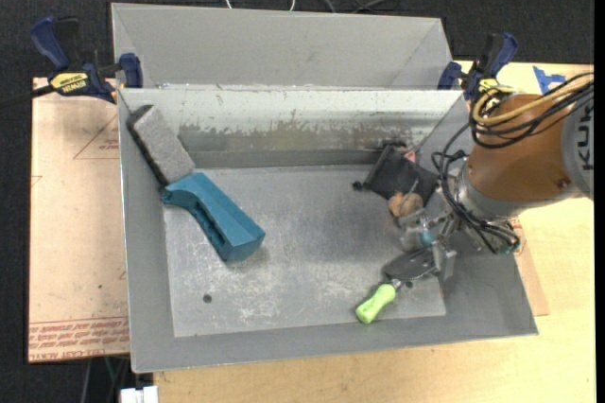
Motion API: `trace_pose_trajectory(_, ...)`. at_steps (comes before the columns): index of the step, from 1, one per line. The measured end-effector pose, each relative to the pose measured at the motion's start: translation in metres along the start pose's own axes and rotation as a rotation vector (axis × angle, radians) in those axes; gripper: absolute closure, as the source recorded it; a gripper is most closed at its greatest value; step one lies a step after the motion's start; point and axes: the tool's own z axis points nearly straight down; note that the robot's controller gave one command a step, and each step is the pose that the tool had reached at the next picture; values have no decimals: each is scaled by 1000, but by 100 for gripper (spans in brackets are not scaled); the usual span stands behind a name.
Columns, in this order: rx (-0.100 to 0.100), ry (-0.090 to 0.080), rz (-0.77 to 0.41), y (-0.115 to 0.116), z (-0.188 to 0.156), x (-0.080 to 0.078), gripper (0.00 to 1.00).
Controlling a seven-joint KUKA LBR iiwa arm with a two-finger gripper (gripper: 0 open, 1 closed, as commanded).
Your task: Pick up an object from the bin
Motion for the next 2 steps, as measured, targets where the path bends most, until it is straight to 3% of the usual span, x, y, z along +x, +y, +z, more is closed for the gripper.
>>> trace_pose_trajectory(1,0,0,1,0,-1,0,100)
trace_pose_trajectory(2,-6,8,-4,4,-37,0,100)
